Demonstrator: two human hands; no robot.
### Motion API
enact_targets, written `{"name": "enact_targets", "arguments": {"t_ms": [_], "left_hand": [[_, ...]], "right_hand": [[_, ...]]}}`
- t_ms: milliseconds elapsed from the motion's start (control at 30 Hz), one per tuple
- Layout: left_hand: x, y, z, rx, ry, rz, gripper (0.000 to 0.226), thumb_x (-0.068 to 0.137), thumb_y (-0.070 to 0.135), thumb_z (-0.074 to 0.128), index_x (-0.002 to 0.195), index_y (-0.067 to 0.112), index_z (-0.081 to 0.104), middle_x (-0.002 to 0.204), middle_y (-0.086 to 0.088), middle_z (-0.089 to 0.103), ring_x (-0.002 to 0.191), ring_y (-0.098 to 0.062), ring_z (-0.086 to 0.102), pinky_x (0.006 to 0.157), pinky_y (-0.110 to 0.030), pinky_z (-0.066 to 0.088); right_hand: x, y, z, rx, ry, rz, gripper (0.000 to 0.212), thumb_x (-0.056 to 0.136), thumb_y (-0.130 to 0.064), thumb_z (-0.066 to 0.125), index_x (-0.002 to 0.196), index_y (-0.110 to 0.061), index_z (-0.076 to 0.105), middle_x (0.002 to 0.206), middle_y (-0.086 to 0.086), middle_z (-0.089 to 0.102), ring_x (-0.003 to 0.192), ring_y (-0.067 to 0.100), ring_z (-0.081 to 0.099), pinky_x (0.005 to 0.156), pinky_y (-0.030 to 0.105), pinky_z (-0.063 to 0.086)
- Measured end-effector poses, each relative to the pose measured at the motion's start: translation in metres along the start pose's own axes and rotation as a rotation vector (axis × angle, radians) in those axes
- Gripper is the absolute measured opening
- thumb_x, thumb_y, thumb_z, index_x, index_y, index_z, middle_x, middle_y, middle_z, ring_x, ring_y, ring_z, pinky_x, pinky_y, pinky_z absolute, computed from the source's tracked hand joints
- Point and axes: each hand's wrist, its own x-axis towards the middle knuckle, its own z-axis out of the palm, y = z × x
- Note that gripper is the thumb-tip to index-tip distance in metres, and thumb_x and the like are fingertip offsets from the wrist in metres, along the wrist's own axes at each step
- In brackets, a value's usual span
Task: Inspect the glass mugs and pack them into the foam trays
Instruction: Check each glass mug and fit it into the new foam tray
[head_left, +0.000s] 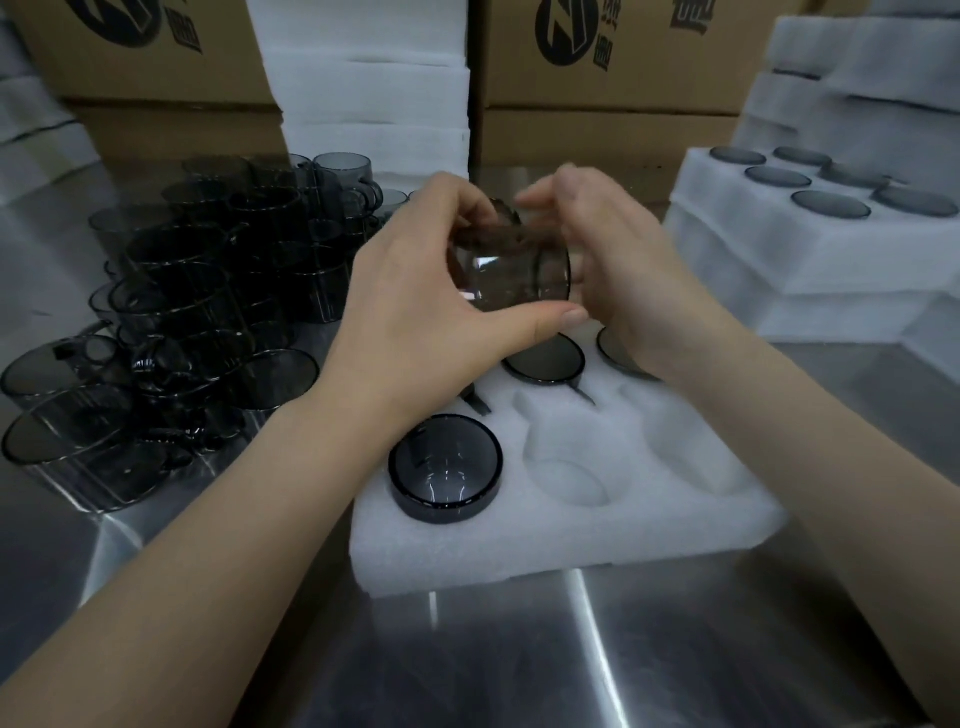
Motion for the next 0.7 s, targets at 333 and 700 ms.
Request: {"name": "enact_targets", "arguments": {"t_ms": [333,700], "left_hand": [[-0.003,0.015,-0.013,-0.011,-0.126,0.018,0.064,0.061,0.055,0.082,0.117,0.044,0.053,0.104,0.016,0.042,0.097,0.008,0.049,0.083,-0.001,0.037],[-0.014,0.032,-0.012,0.028,-0.434,0.332,0.067,0.059,0.058,0.081,0.111,0.017,0.066,0.097,0.013,0.060,0.091,-0.003,0.057,0.083,-0.023,0.047]], "right_hand": [[0.001,0.002,-0.013,0.401,-0.408,0.117,0.045,0.085,-0.039,0.067,0.120,-0.011,0.064,0.125,0.019,0.061,0.119,0.033,0.057,0.108,0.054,0.035],[0.007,0.003,-0.016,0.500,0.048,0.228,0.050,0.100,-0.048,0.043,0.078,-0.012,0.070,0.075,0.007,0.069,0.066,0.020,0.065,0.065,0.030,0.055]]}}
